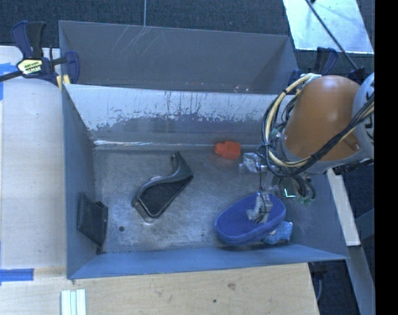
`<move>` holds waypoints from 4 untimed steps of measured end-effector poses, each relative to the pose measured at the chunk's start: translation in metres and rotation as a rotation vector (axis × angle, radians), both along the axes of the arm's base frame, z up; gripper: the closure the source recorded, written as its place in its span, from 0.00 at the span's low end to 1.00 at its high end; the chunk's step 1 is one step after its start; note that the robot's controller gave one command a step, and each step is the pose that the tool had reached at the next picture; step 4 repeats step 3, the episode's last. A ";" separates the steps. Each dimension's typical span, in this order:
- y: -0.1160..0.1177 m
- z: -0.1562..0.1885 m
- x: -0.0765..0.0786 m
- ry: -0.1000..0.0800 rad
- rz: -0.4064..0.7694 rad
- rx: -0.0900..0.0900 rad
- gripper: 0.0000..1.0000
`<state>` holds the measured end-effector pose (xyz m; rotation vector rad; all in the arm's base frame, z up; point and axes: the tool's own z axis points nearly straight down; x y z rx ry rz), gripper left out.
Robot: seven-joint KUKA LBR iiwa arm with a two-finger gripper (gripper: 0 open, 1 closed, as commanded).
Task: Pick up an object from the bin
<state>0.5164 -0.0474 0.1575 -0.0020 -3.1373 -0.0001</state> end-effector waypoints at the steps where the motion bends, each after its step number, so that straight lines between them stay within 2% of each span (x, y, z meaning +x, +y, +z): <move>1: -0.011 -0.087 -0.019 -0.002 0.516 0.003 0.00; 2: -0.008 -0.082 -0.012 -0.029 0.517 -0.001 1.00; 3: 0.022 0.051 -0.026 -0.015 0.589 -0.002 1.00; 4: 0.022 0.051 -0.026 -0.015 0.589 -0.002 1.00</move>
Offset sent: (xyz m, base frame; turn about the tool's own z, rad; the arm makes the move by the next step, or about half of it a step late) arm -0.0194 -0.0114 -0.0875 -0.5160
